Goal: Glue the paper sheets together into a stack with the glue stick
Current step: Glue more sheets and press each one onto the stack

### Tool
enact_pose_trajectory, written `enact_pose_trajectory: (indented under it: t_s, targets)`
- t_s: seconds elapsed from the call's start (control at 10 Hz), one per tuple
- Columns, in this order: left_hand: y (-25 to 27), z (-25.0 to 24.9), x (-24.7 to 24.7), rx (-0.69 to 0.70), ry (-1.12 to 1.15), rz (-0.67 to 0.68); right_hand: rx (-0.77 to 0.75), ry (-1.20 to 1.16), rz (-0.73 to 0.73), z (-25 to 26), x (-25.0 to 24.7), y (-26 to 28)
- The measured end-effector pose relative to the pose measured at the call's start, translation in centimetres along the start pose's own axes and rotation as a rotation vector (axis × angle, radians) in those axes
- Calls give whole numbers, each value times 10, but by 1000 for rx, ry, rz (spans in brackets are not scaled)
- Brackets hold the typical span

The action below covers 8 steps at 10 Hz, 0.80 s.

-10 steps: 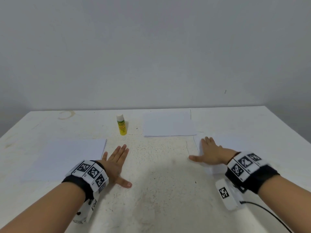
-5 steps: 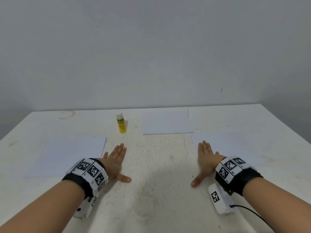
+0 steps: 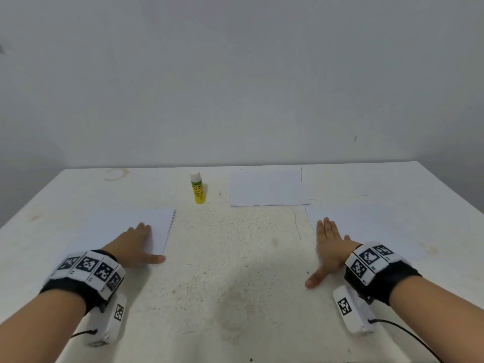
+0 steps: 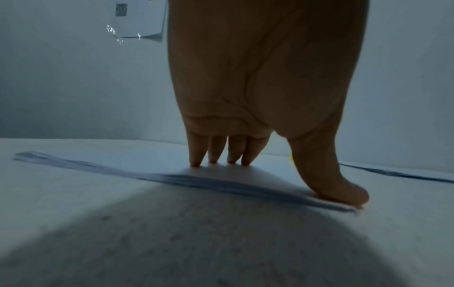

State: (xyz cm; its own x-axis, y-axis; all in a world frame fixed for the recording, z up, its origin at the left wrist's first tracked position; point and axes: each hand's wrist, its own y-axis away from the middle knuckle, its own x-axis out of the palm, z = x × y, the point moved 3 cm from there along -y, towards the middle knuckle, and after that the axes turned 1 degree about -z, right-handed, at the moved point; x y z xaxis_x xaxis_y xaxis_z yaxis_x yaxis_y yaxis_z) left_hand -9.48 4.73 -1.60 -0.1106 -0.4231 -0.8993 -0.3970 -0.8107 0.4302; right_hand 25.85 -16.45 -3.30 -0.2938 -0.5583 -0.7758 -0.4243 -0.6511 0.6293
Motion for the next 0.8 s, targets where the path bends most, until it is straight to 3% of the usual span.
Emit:
enact_pose_trajectory:
  t_s: [0.5,0.8]
  targets:
    - [-5,15,2,-23,-85,-60,-1,0,6,0,0,-3]
    - [-11,20,1,-56,73,-48,-1,-7,9,-1,1,-5]
